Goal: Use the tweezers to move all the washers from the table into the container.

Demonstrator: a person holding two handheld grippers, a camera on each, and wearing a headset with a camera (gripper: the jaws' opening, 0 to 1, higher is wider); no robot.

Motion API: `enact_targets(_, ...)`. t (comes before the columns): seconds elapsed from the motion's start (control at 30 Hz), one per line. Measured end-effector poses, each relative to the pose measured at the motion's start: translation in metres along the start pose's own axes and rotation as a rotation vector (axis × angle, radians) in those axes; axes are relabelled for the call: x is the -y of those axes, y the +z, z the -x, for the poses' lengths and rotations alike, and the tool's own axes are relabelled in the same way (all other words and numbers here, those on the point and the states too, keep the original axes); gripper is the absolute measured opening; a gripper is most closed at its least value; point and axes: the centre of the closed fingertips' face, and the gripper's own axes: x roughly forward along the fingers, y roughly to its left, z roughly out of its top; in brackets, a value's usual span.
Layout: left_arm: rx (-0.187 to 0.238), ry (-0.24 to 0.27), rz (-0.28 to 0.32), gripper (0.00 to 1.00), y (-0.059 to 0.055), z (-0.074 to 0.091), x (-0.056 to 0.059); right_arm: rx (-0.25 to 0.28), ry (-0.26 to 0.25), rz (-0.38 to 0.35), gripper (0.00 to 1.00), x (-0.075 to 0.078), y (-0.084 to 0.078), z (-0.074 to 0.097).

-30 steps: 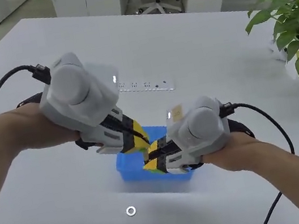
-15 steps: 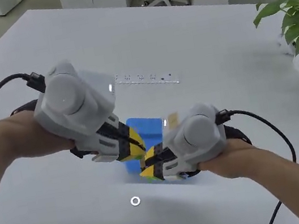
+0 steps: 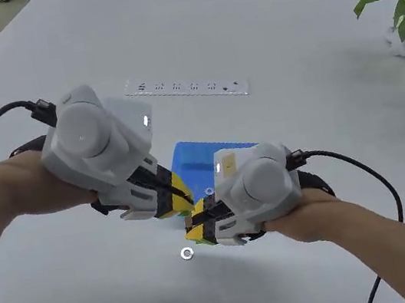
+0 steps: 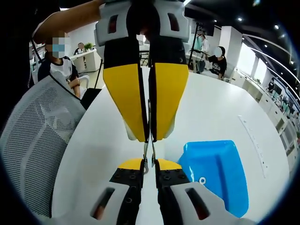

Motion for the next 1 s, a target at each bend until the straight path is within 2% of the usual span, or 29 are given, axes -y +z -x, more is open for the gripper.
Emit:
enact_targets(0.57, -0.003, -0.022, 0.045, 0.05, -0.018, -0.009, 0.011, 0.008, 0.037, -0.035, 0.12, -0.014, -0.011, -0.016)
enact_targets(0.93, 0.010, -0.041, 0.066, 0.05, -0.024, -0.014, 0.014, 0.006, 0.045, -0.048, 0.12, -0.018, -0.017, -0.021)
enact_targets(1.0, 0.023, -0.043, 0.071, 0.05, -0.023, -0.015, 0.014, 0.010, 0.045, -0.052, 0.12, -0.018, -0.017, -0.021)
